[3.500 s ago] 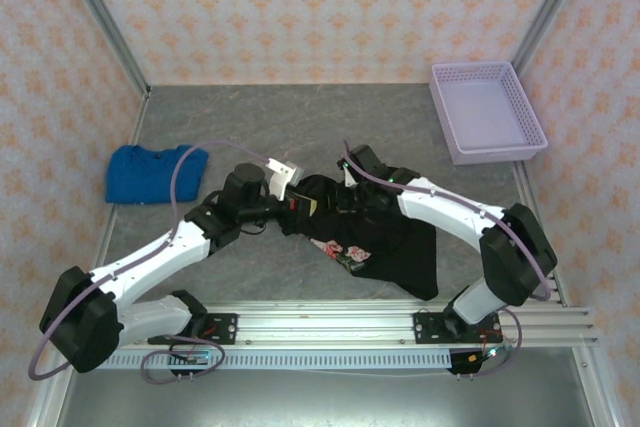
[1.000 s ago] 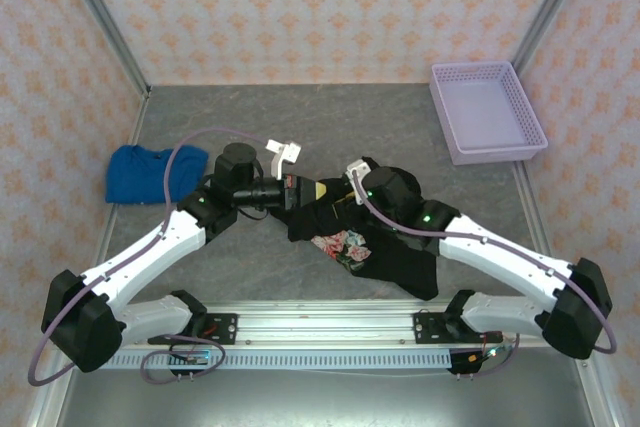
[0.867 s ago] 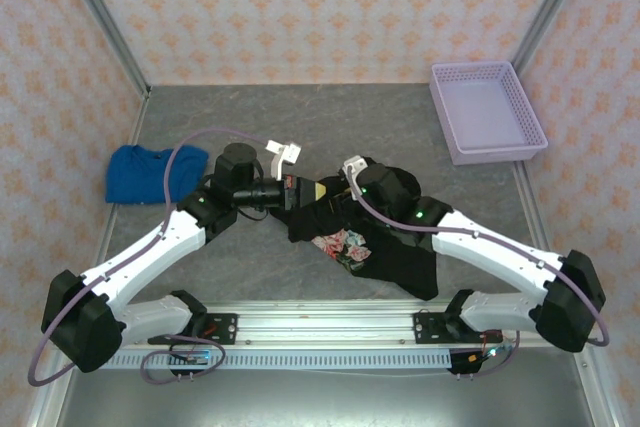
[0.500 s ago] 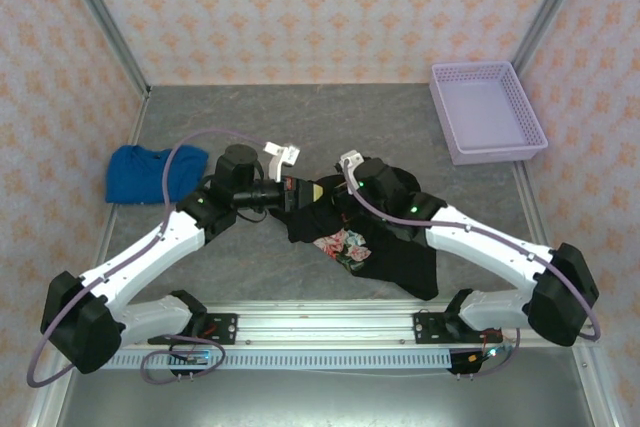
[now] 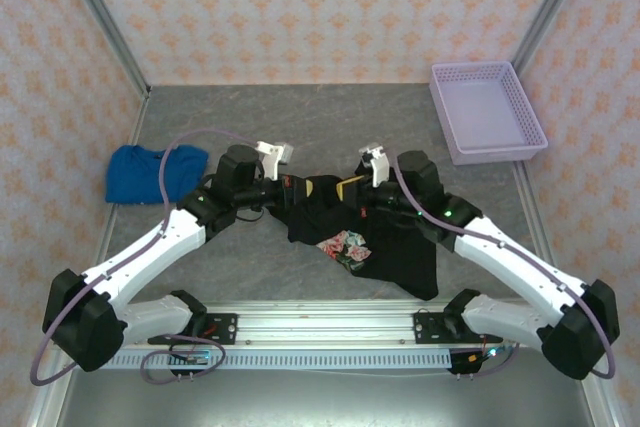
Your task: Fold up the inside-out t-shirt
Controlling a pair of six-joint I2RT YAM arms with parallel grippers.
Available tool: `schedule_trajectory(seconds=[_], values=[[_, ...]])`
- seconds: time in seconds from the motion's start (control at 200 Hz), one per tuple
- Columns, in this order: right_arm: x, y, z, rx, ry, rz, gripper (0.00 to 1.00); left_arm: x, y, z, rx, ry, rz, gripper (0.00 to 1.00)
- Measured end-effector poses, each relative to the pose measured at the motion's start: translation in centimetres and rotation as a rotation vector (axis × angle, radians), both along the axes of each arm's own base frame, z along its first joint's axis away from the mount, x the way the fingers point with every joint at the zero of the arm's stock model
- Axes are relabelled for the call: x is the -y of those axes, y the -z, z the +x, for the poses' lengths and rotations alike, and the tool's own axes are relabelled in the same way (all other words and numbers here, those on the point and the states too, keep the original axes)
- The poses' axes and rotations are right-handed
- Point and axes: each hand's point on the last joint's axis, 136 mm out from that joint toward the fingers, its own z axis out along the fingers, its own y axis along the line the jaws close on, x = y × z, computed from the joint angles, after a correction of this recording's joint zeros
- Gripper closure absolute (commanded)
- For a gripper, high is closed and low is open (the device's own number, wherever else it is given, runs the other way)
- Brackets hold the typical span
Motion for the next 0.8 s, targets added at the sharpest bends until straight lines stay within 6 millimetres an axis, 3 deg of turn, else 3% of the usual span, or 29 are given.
schedule_trajectory(seconds=[0.13,0.275,0.32,0.405,0.565,0.705,0.801], values=[[-1.1,2.8,0.5,-0.059,-0.006,-0.058,0.60,0.3,-0.3,-0.3,0.001,0.023,-0.015,1.00],[-2.8,5.1,1.4,-0.109,-0.026,-0.100,0.58,0.5,-0.7,-0.6,0.011,0.045,-0.027,1.00],[-3.1,5.7,1.6,-0.117,-0.030,-0.106,0.60,0.5,-0.8,-0.7,0.012,0.047,-0.028,1.00],[-3.5,6.3,2.0,-0.131,-0.028,-0.111,0.79,0.5,-0.8,-0.7,0.016,0.051,-0.028,1.00],[-3.7,5.8,2.4,-0.105,-0.031,-0.111,1.00,0.5,-0.9,-0.8,0.031,0.057,-0.023,1.00],[-3.2,5.0,2.1,-0.089,-0.040,-0.136,1.00,-0.1,-0.6,-0.4,0.047,0.027,0.011,1.00],[-2.3,3.3,1.1,-0.080,-0.056,-0.124,1.00,-1.1,0.1,0.4,0.054,-0.037,0.066,1.00]])
